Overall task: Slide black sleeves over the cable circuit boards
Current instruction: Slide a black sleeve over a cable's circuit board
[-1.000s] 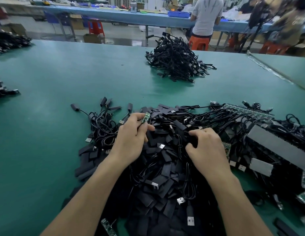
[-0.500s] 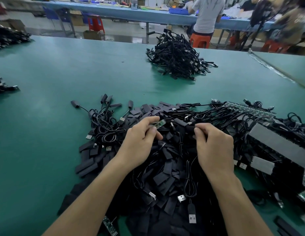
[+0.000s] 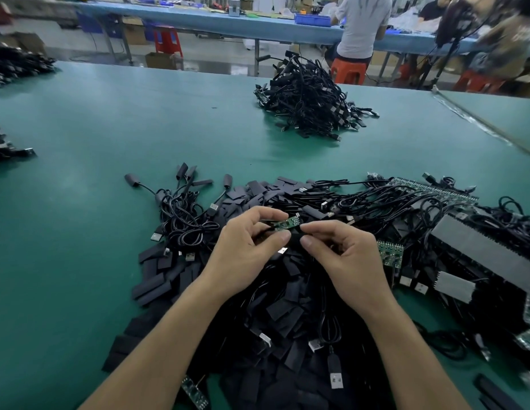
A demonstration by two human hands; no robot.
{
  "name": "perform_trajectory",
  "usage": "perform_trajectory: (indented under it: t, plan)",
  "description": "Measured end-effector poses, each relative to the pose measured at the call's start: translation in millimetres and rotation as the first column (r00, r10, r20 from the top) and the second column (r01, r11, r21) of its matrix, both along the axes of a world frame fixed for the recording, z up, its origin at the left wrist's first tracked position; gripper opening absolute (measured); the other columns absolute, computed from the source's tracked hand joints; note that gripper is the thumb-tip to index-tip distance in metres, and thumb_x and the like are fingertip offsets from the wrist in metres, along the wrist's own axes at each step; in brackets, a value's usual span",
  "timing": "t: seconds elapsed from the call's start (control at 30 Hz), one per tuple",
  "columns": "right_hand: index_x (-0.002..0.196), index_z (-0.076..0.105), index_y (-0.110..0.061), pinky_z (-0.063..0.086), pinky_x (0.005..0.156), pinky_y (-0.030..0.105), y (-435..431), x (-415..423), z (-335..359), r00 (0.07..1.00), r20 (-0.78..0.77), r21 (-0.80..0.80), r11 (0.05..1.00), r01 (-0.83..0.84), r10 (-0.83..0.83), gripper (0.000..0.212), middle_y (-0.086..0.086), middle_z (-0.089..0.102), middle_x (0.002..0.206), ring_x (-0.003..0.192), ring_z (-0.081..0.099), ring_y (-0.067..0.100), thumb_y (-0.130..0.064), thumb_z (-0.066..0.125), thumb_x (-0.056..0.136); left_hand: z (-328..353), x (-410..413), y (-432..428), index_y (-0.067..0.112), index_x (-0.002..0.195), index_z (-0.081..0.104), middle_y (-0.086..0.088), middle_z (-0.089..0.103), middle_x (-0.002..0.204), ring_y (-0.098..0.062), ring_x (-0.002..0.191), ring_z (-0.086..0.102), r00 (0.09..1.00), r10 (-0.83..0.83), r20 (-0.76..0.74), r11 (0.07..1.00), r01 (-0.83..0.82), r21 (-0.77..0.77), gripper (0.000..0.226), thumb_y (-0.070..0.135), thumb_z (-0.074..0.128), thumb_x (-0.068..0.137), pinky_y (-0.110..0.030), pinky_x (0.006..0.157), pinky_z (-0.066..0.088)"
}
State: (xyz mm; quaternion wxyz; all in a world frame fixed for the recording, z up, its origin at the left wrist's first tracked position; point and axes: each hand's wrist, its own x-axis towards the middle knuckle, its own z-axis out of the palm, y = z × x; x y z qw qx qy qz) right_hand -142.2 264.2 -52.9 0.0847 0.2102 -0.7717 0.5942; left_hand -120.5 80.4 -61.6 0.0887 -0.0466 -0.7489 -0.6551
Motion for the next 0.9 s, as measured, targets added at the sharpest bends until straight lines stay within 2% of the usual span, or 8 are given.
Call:
perform_trajectory:
  t: [0.07, 0.1, 0.27, 0.33, 0.5, 0.67, 0.8, 0.9]
  plan:
    - [0.096, 0.075, -0.033, 0.049, 0.071, 0.012, -0.5, 0.9, -0.1, 1.000, 0.006, 0.006, 1.000, -0.016, 0.016, 0.027, -0.015, 0.074, 0.085, 0.079, 0.069, 0.003, -0.009, 0.079, 0.082, 0.0, 0.4, -0.2, 0.030, 0.105, 0.069, -0.002, 0.073, 0.076, -0.013, 0.062, 0.065, 1.000, -0.006, 0.000, 1.000, 0.006, 0.022, 0.021, 0.018, 0.074, 0.089, -0.023, 0.058, 0.051]
    - [0.099, 0.075, -0.032, 0.049, 0.071, 0.012, -1.2, 1.6, -0.4, 1.000, 0.015, 0.024, 0.999, -0.027, 0.027, 0.028, -0.015, 0.074, 0.086, 0.080, 0.069, 0.002, -0.011, 0.081, 0.080, 0.5, 0.7, 0.1, 0.029, 0.105, 0.069, -0.001, 0.071, 0.072, -0.010, 0.059, 0.062, 1.000, -0.010, 0.000, 1.000, 0.010, 0.025, 0.022, 0.015, 0.074, 0.089, -0.019, 0.056, 0.047]
    - [0.105, 0.076, -0.028, 0.053, 0.083, 0.028, -4.3, 3.4, -1.5, 0.994, -0.102, 0.240, 0.970, 0.050, -0.026, 0.032, -0.016, 0.072, 0.095, 0.094, 0.066, 0.004, -0.021, 0.086, 0.075, -0.4, 0.9, 2.2, 0.028, 0.104, 0.069, 0.002, 0.067, 0.065, -0.011, 0.053, 0.054, 1.000, -0.016, 0.011, 1.000, 0.016, 0.009, 0.021, 0.013, 0.074, 0.088, -0.022, 0.053, 0.046]
    - [0.104, 0.077, -0.027, 0.052, 0.083, 0.027, -4.7, 3.1, -1.3, 0.987, -0.156, 0.259, 0.963, 0.073, -0.033, 0.030, -0.016, 0.072, 0.094, 0.093, 0.065, 0.002, -0.022, 0.085, 0.075, -0.6, 0.6, 2.3, 0.027, 0.103, 0.069, 0.003, 0.066, 0.064, -0.010, 0.054, 0.054, 1.000, -0.010, 0.017, 1.000, 0.010, 0.010, 0.019, 0.014, 0.072, 0.091, -0.022, 0.053, 0.046]
    - [0.100, 0.079, -0.024, 0.052, 0.081, 0.021, -4.5, 2.0, -2.6, 0.991, -0.116, 0.195, 0.977, 0.088, -0.067, 0.028, -0.015, 0.073, 0.091, 0.089, 0.067, 0.001, -0.026, 0.085, 0.073, 0.3, -0.2, 0.4, 0.026, 0.103, 0.070, 0.003, 0.073, 0.074, -0.009, 0.048, 0.055, 0.999, 0.036, 0.012, 0.999, -0.036, 0.003, 0.016, 0.013, 0.061, 0.098, -0.026, 0.060, 0.055]
    - [0.093, 0.077, -0.035, 0.051, 0.073, 0.015, -2.1, 2.5, -0.2, 0.995, -0.032, 0.071, 0.993, 0.099, -0.097, 0.023, -0.020, 0.074, 0.086, 0.082, 0.069, 0.000, -0.033, 0.083, 0.070, 2.4, 2.1, -2.0, 0.023, 0.105, 0.069, 0.003, 0.077, 0.084, -0.007, 0.048, 0.055, 0.999, 0.040, 0.033, 0.999, -0.041, 0.023, 0.016, 0.012, 0.059, 0.099, -0.016, 0.053, 0.048]
    - [0.089, 0.077, -0.036, 0.052, 0.067, 0.017, -1.4, 3.3, 1.1, 0.994, 0.025, 0.013, 0.994, 0.110, -0.110, 0.021, -0.017, 0.074, 0.081, 0.071, 0.068, 0.001, -0.043, 0.077, 0.069, 4.0, 3.2, -3.4, 0.024, 0.101, 0.072, 0.001, 0.077, 0.084, -0.004, 0.048, 0.054, 0.998, 0.042, 0.050, 0.997, -0.045, 0.063, 0.020, 0.009, 0.060, 0.098, -0.009, 0.048, 0.041]
    - [0.087, 0.077, -0.033, 0.045, 0.061, 0.011, -1.8, 2.3, 0.4, 0.993, 0.029, 0.000, 0.993, 0.116, -0.116, 0.018, -0.016, 0.074, 0.076, 0.061, 0.063, -0.002, -0.040, 0.078, 0.070, 5.4, 5.0, -4.0, 0.027, 0.098, 0.074, 0.002, 0.077, 0.083, -0.003, 0.050, 0.055, 0.998, 0.022, 0.056, 0.998, -0.026, 0.062, 0.022, 0.010, 0.060, 0.098, -0.010, 0.047, 0.040]
